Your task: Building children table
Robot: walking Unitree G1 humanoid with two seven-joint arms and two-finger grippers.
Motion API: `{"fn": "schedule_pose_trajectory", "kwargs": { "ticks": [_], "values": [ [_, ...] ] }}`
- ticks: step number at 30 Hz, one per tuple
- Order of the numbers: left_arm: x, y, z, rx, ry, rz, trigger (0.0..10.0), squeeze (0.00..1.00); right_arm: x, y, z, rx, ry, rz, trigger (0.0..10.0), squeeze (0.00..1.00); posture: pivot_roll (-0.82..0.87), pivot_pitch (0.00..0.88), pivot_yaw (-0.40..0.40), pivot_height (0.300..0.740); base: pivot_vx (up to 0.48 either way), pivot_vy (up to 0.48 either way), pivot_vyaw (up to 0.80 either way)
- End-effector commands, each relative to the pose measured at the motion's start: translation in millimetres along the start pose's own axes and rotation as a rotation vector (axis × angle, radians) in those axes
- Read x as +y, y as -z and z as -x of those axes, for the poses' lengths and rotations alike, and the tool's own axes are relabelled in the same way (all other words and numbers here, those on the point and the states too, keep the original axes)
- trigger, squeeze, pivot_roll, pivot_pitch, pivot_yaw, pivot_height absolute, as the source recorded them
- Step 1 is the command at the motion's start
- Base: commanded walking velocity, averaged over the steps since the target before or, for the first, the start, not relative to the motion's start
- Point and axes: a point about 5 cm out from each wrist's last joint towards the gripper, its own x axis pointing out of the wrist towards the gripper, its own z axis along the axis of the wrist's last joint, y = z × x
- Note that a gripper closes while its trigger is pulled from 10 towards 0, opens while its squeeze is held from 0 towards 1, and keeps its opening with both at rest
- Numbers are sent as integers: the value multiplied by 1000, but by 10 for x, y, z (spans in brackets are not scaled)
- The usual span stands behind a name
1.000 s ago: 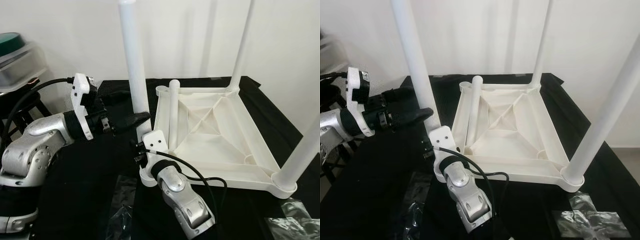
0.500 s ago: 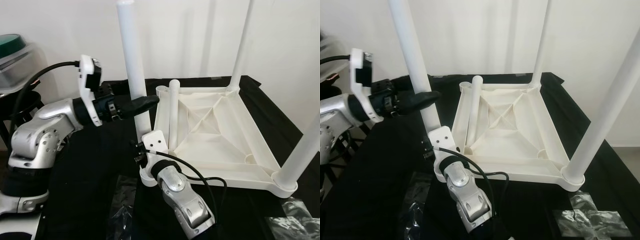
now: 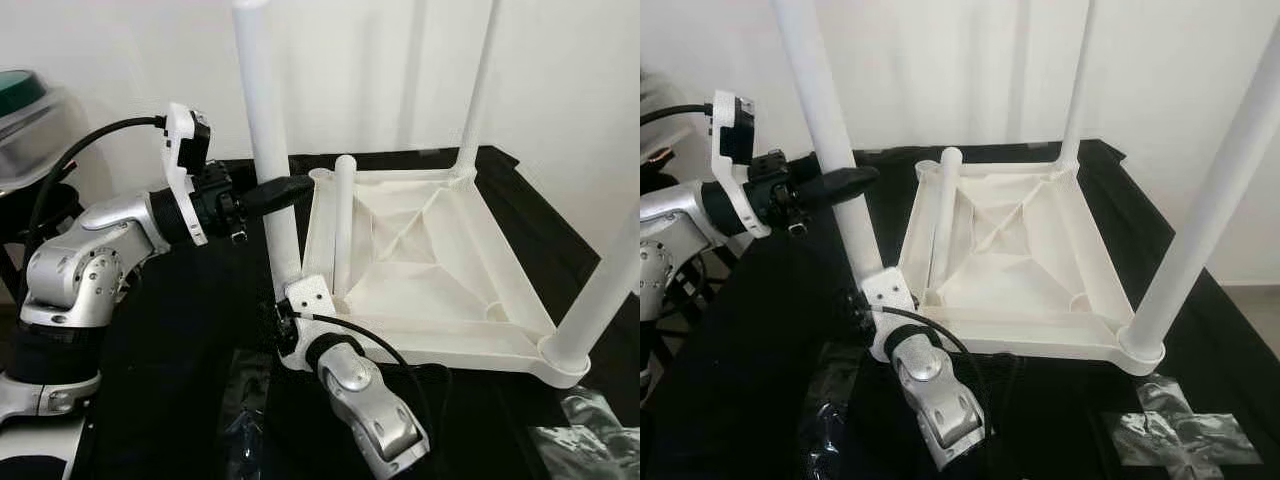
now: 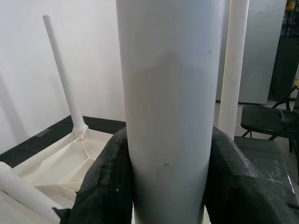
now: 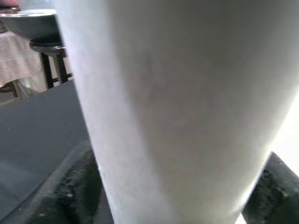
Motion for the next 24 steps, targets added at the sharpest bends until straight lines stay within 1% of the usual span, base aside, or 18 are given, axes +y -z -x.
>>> {"fn": "schedule_pose_trajectory", "kwargs": {
  "ticks": [1, 3, 4, 5, 6, 8, 9, 11, 12, 14, 15, 16, 18, 21, 24],
  "values": [
    [-98, 57, -75, 41, 90, 14, 0, 0, 32, -133, -43, -59, -70, -31, 10000, 1000, -3, 0, 48, 740, 0, 0, 0],
    [-100, 59, -75, 42, 92, 15, 0, 0, 12, -172, -47, -80, -90, -30, 10000, 1000, -3, 0, 48, 740, 0, 0, 0],
    [-107, 60, -77, 42, 96, 18, 0, 0, -43, -253, -52, -119, -130, -18, 10000, 1000, -3, 0, 51, 740, 0, 0, 0],
    [-107, 60, -77, 42, 96, 18, 0, 0, -43, -253, -52, -119, -130, -18, 10000, 1000, -3, 0, 51, 740, 0, 0, 0],
    [-112, 60, -79, 42, 100, 19, 0, 0, -152, -371, -54, -163, -218, 13, 10000, 1000, -2, 0, 51, 740, 0, 0, 0],
    [-121, 56, -81, 42, 106, 20, 0, 0, -410, -583, -32, -214, -399, 103, 10000, 1000, 1, 0, 50, 740, 0, 0, 0],
    [-121, 56, -81, 42, 106, 20, 0, 0, -410, -583, -32, -214, -399, 103, 10000, 1000, 1, 0, 50, 740, 0, 0, 0],
    [-130, 50, -84, 40, 111, 20, 0, 0, -621, -680, -19, -210, -501, 186, 10000, 1000, 5, 0, 48, 740, 0, 0, 0],
    [-130, 50, -84, 40, 111, 20, 0, 0, -621, -680, -19, -210, -501, 186, 10000, 1000, 5, 0, 48, 740, 0, 0, 0],
    [-140, 47, -88, 40, 116, 21, 0, 0, -748, -720, -21, -197, -543, 229, 10000, 984, 8, 0, 49, 740, 0, 0, 0],
    [-140, 47, -88, 40, 116, 21, 0, 0, -748, -720, -21, -197, -543, 229, 10000, 984, 8, 0, 49, 740, 0, 0, 0],
    [-149, 48, -91, 40, 119, 21, 0, 0, -826, -767, -33, -196, -581, 230, 10000, 0, 12, 0, 49, 740, 0, 0, 0],
    [-161, 50, -95, 42, 125, 23, 0, 0, -910, -848, -51, -197, -656, 223, 10000, 0, 16, 0, 51, 740, 0, 0, 0],
    [-165, 50, -96, 42, 127, 24, 0, 0, -929, -876, -56, -197, -691, 221, 10000, 0, 18, 0, 52, 740, 0, 0, 0],
    [-172, 39, -105, 46, 133, 25, 0, 0, -970, -954, -98, -194, -798, 200, 10000, 0, 27, 0, 52, 740, 0, 0, 0]
  ]
}}
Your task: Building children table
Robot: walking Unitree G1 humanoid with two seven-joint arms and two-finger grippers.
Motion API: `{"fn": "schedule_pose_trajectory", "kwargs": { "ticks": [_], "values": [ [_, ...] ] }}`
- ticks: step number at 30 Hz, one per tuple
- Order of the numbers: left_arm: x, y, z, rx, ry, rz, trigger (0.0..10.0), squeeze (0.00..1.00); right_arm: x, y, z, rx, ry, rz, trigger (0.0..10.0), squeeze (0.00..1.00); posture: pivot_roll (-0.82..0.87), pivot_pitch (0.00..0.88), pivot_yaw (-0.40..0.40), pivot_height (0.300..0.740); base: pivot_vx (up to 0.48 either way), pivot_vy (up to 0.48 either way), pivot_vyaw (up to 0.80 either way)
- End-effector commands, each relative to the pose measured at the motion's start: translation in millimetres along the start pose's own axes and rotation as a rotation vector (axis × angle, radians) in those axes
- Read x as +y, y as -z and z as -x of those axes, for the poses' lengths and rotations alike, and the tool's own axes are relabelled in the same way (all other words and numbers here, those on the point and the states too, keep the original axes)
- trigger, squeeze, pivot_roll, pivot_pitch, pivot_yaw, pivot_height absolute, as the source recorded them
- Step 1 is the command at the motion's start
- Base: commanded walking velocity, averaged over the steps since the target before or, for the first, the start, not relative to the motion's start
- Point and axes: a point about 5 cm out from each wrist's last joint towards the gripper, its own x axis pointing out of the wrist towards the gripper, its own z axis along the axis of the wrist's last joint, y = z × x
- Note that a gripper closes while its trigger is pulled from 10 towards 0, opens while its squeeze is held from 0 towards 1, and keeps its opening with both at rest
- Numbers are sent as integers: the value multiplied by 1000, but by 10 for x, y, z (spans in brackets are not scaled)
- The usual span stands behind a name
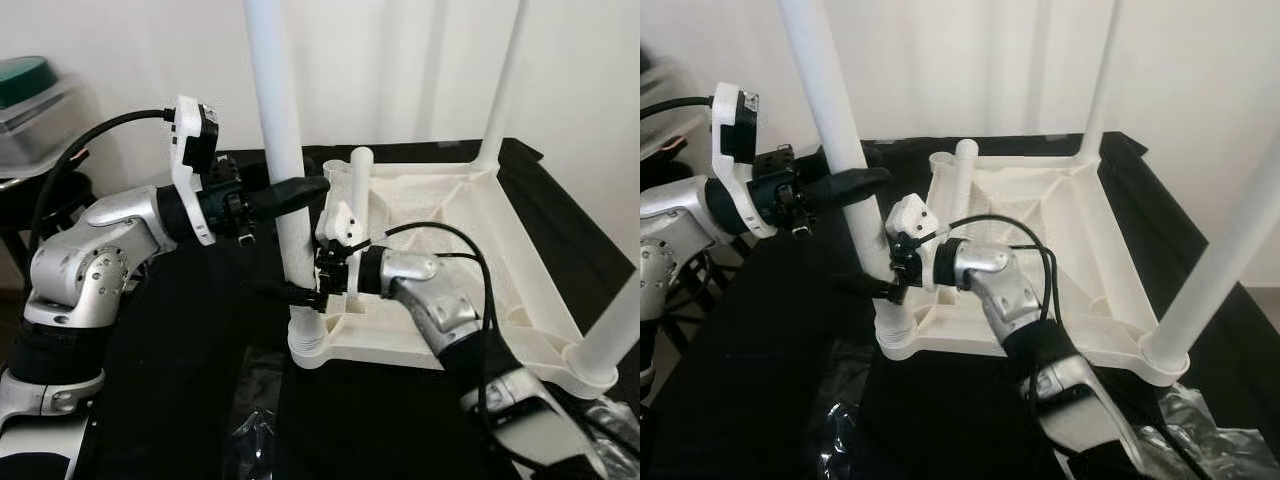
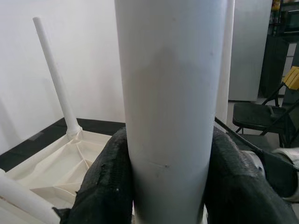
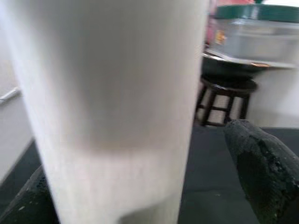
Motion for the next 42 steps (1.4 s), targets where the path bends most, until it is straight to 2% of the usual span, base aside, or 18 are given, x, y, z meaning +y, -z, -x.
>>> {"fn": "schedule_pose_trajectory", "kwargs": {
  "ticks": [1, 3, 4, 15, 16, 17, 21, 22, 23, 30, 31, 33, 34, 35, 36, 37, 38, 42],
  "values": [
    [-65, 100, -39, 47, 52, 36, 0, 0, -105, -89, 93, -46, 6, -1, 9137, 0, 27, 0, 51, 740, 0, 0, 0],
    [-66, 99, -39, 47, 53, 36, 0, 0, -119, -93, 93, -53, -5, -11, 9137, 0, 27, 0, 51, 740, 0, 0, 0],
    [-67, 101, -41, 49, 55, 37, 0, 0, -119, -81, 92, -46, -27, -17, 0, 0, 31, 0, 51, 740, 0, 0, 0],
    [-56, 121, -77, 56, 71, 34, 0, 0, -126, 1, 88, -48, -75, -40, 0, 0, 25, 1, 59, 740, 0, 0, 0],
    [-45, 122, -89, 52, 71, 43, 3922, 0, -124, 26, 88, -52, -65, -43, 0, 0, 23, 0, 61, 740, 0, 0, 0],
    [-16, 117, -107, 53, 51, 35, 10000, 1000, -127, 61, 87, -53, -32, -47, 0, 0, 20, 0, 63, 740, 0, 0, 0],
    [49, 107, -133, 53, -5, 18, 10000, 1000, -138, 120, 86, -55, 30, -58, 0, 0, 17, 0, 62, 740, 0, 0, 0],
    [93, 95, -138, 50, -42, 10, 10000, 0, -153, 157, 84, -58, 87, -76, 0, 0, 17, 0, 62, 740, 0, 0, 0],
    [132, 75, -122, 44, -74, 7, 10000, 0, -146, 235, 66, -56, 166, -111, 0, 0, 6, 2, 55, 740, 0, 0, 0],
    [169, 49, -98, 34, -106, 5, 10000, 0, -108, 337, 40, -52, 250, -147, 0, 0, 5, 2, 53, 740, 0, 0, 0],
    [183, 41, -75, 30, -124, 5, 10000, 0, 43, 488, -55, -4, 277, -177, 0, 0, 2, 1, 41, 740, 0, 0, 0],
    [183, 41, -75, 30, -124, 5, 10000, 0, 43, 488, -55, -4, 277, -177, 0, 0, 2, 1, 41, 740, 0, 0, 0],
    [191, 38, -60, 27, -135, 5, 10000, 0, 156, 579, -121, 28, 291, -193, 0, 0, 2, 1, 41, 740, 0, 0, 0],
    [189, 53, -42, 31, -146, 7, 10000, 0, 438, 773, -309, 72, 463, -288, 0, 0, 11, 0, 35, 740, 0, 0, 0],
    [189, 53, -42, 31, -146, 7, 10000, 0, 438, 773, -309, 72, 463, -288, 0, 0, 11, 0, 35, 740, 0, 0, 0],
    [187, 68, -30, 34, -152, 9, 10000, 0, 618, 846, -413, 98, 611, -348, 0, 0, 4, 0, 44, 740, 0, 0, 0],
    [182, 80, -27, 36, -153, 11, 10000, 0, 681, 860, -448, 112, 729, -373, 0, 0, 1, 0, 46, 740, 0, 0, 0],
    [182, 92, -30, 40, -154, 12, 10000, 0, 685, 852, -472, 117, 805, -377, 0, 0, 3, 0, 47, 740, 0, 0, 0]
  ]
}}
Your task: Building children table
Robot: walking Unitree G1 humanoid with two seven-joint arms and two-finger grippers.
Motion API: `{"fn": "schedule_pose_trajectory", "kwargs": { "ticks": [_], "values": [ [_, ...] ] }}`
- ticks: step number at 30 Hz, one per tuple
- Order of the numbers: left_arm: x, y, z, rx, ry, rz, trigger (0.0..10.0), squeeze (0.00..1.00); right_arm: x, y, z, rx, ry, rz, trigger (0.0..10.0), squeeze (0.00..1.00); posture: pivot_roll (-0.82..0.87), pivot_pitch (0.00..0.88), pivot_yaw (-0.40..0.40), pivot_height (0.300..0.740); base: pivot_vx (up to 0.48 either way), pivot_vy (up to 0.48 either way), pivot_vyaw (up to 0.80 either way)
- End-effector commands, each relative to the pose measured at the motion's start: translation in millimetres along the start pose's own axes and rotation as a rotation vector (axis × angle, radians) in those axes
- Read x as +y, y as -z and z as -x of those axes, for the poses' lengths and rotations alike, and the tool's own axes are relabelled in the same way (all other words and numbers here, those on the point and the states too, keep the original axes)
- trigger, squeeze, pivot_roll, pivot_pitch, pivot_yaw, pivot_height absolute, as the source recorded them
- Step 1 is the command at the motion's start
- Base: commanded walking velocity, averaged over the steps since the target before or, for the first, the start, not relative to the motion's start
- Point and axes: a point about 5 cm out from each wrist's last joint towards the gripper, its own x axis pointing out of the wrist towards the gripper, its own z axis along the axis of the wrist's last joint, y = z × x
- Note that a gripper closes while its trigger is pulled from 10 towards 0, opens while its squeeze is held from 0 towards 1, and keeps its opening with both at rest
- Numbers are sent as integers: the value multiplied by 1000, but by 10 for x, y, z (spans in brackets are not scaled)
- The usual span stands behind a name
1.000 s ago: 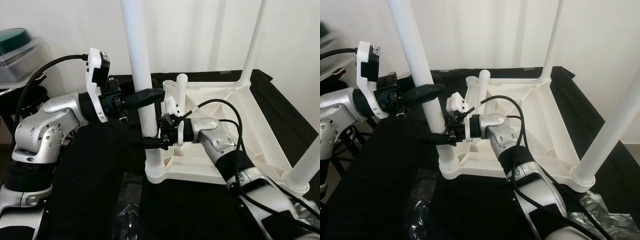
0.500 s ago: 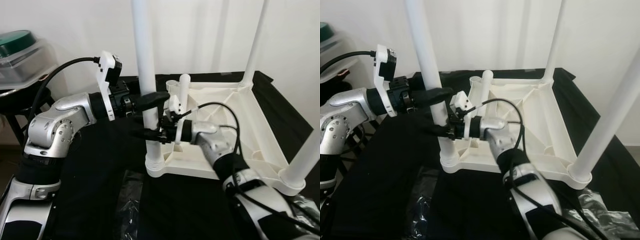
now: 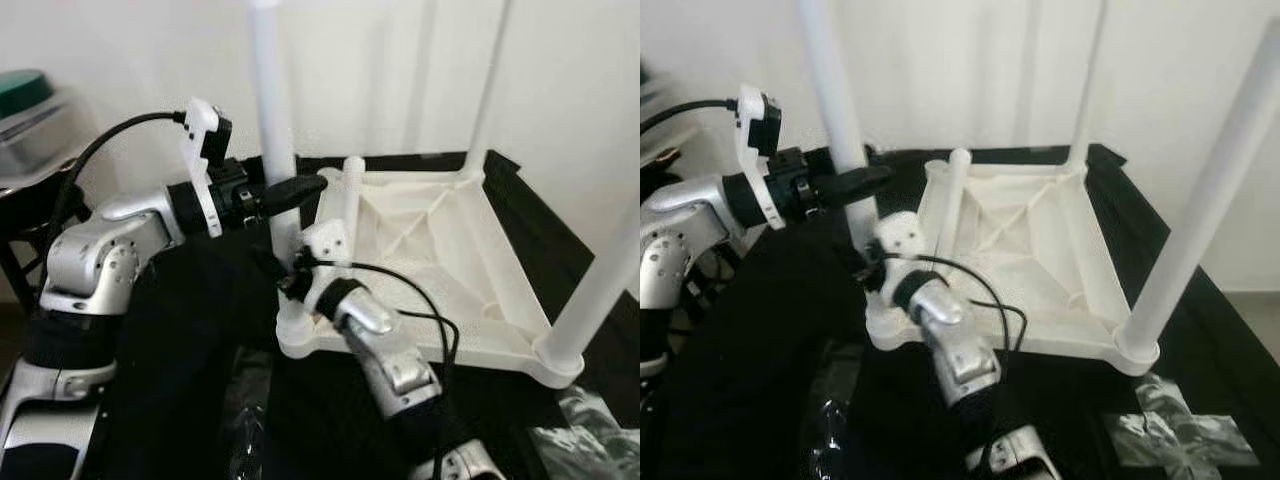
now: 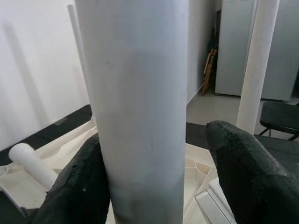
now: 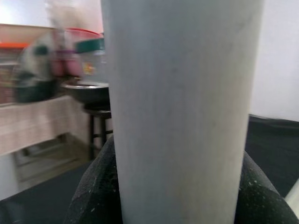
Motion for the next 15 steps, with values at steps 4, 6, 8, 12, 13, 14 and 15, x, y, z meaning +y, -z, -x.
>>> {"fn": "schedule_pose_trajectory", "kwargs": {
  "ticks": [4, 6, 8, 12, 13, 14, 15],
  "values": [
    [-6, -5, 0, -1, 7, -4, 10000, 0, 134, 547, 101, 236, 113, -140, 0, 0, 2, 0, 52, 740, 0, 0, 0],
    [1, -12, -4, -4, 3, -5, 10000, 0, 152, 538, 114, 240, 122, -137, 0, 0, 2, 0, 53, 740, 0, 0, 0],
    [10, -20, -7, -9, -5, -2, 10000, 0, 182, 525, 141, 242, 132, -135, 0, 0, 0, 0, 59, 740, 0, 0, 0],
    [25, -19, -8, -14, -18, 3, 0, 0, 225, 477, 181, 248, 165, -129, 0, 0, -1, 0, 61, 740, 0, 0, 0],
    [28, -16, -10, -16, -18, 9, 0, 0, 232, 455, 191, 246, 175, -126, 0, 0, -1, 0, 61, 740, 0, 0, 0],
    [30, -14, -12, -18, -18, 13, 0, 0, 237, 439, 198, 247, 184, -123, 0, 0, -1, 0, 61, 740, 0, 0, 0],
    [30, -14, -12, -18, -18, 13, 0, 0, 237, 439, 198, 247, 184, -123, 0, 0, -1, 0, 61, 740, 0, 0, 0]
  ]
}}
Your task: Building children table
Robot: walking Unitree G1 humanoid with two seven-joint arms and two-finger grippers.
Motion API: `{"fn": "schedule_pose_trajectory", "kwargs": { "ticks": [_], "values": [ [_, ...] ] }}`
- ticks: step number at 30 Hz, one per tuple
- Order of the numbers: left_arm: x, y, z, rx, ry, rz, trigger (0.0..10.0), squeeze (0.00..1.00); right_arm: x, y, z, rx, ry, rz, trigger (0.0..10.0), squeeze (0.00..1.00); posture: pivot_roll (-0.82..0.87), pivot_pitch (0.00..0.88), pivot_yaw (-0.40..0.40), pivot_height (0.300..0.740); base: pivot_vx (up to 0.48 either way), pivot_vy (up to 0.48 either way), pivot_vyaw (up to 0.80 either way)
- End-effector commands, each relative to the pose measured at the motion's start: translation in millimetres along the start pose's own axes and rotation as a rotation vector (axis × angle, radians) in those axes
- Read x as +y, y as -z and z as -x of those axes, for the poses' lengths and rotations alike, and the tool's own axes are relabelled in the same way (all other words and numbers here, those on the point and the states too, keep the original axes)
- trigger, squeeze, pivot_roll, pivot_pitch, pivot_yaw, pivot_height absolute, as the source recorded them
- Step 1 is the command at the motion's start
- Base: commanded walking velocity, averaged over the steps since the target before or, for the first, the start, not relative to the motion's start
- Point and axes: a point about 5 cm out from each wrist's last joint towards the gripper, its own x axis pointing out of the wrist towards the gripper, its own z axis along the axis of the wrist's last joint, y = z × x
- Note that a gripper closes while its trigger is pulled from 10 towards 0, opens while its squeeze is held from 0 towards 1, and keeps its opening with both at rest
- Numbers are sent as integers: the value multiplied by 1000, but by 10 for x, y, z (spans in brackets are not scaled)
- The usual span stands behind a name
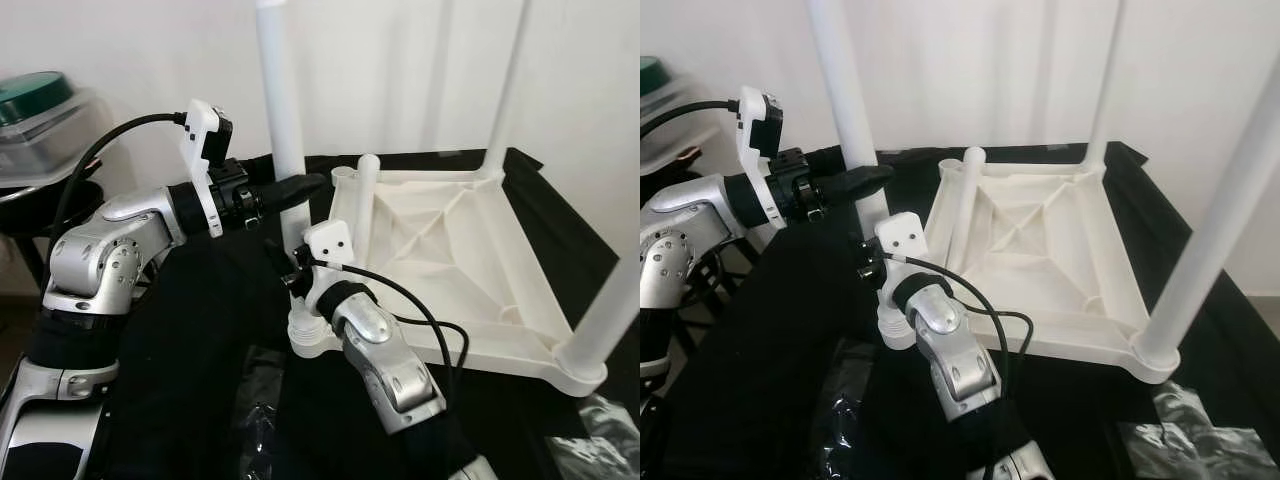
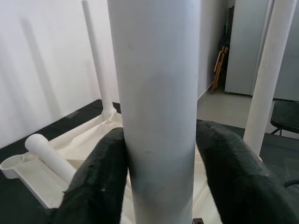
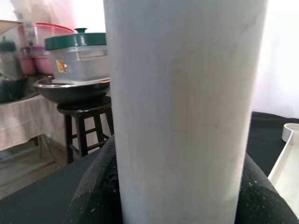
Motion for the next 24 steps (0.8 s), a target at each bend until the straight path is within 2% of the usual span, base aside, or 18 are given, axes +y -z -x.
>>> {"fn": "schedule_pose_trajectory", "kwargs": {
  "ticks": [1, 2, 3, 4, 5, 9, 10, 11, 13, 14, 16, 17, 18, 20, 21, 22, 23, 24],
  "values": [
    [15, -41, -3, -17, -2, 3, 0, 0, 214, 454, 87, 230, 16, -133, 0, 0, -6, 0, 64, 740, 0, 0, 0],
    [14, -46, -4, -18, 1, 2, 0, 0, 215, 434, 84, 224, 7, -134, 0, 0, -6, 0, 64, 740, 0, 0, 0],
    [13, -47, -5, -18, 3, 4, 0, 0, 198, 384, 66, 204, -12, -126, 7451, 0, -7, 0, 65, 740, 0, 0, 0],
    [13, -47, -5, -18, 3, 4, 0, 0, 198, 384, 66, 204, -12, -126, 7451, 0, -7, 0, 65, 740, 0, 0, 0],
    [6, -33, -3, -14, 8, 9, 0, 0, 126, 302, 29, 176, -38, -100, 10000, 0, -9, 0, 66, 740, 0, 0, 0],
    [-12, -15, 0, -9, 16, 14, 0, 0, -37, 214, -12, 157, -38, -67, 10000, 0, -7, 2, 64, 740, 0, 0, 0],
    [-17, -12, 1, -9, 18, 15, 0, 0, -85, 165, -21, 142, -62, -72, 10000, 216, -6, 2, 64, 740, 0, 0, 0],
    [-21, -12, 2, -9, 19, 16, 0, 0, -129, 119, -30, 132, -90, -75, 10000, 1000, -5, 2, 63, 740, 0, 0, 0],
    [-24, -12, 3, -10, 20, 17, 0, 0, -151, 90, -35, 126, -110, -76, 10000, 1000, -5, 2, 63, 740, 0, 0, 0],
    [-29, -13, 3, -9, 22, 17, 0, 0, -216, 8, -65, 93, -168, -69, 10000, 1000, 1, 4, 60, 740, 0, 0, 0],
    [-29, -13, 3, -9, 22, 17, 0, 0, -216, 8, -65, 93, -168, -69, 10000, 1000, 1, 4, 60, 740, 0, 0, 0],
    [-33, -15, 5, -7, 25, 16, 0, 0, -307, -87, -98, 59, -255, -44, 10000, 1000, 1, 4, 60, 740, 0, 0, 0],
    [-33, -15, 5, -7, 25, 16, 0, 0, -307, -87, -98, 59, -255, -44, 10000, 1000, 1, 4, 60, 740, 0, 0, 0],
    [-48, -21, 11, -4, 34, 13, 0, 0, -548, -275, -135, 5, -481, 59, 10000, 1000, 9, 6, 60, 740, 0, 0, 0],
    [-54, -23, 12, -3, 38, 13, 0, 0, -633, -322, -138, 1, -539, 93, 10000, 1000, 9, 6, 60, 740, 0, 0, 0],
    [-54, -23, 12, -3, 38, 13, 0, 0, -633, -322, -138, 1, -539, 93, 10000, 1000, 9, 6, 60, 740, 0, 0, 0],
    [-63, -23, 12, -3, 43, 13, 0, 0, -704, -354, -148, 6, -579, 116, 10000, 949, 13, 4, 59, 740, 0, 0, 0],
    [-83, -15, 11, -1, 53, 15, 0, 0, -785, -406, -189, 14, -610, 128, 10000, 0, 16, 5, 57, 740, 0, 0, 0]
  ]
}}
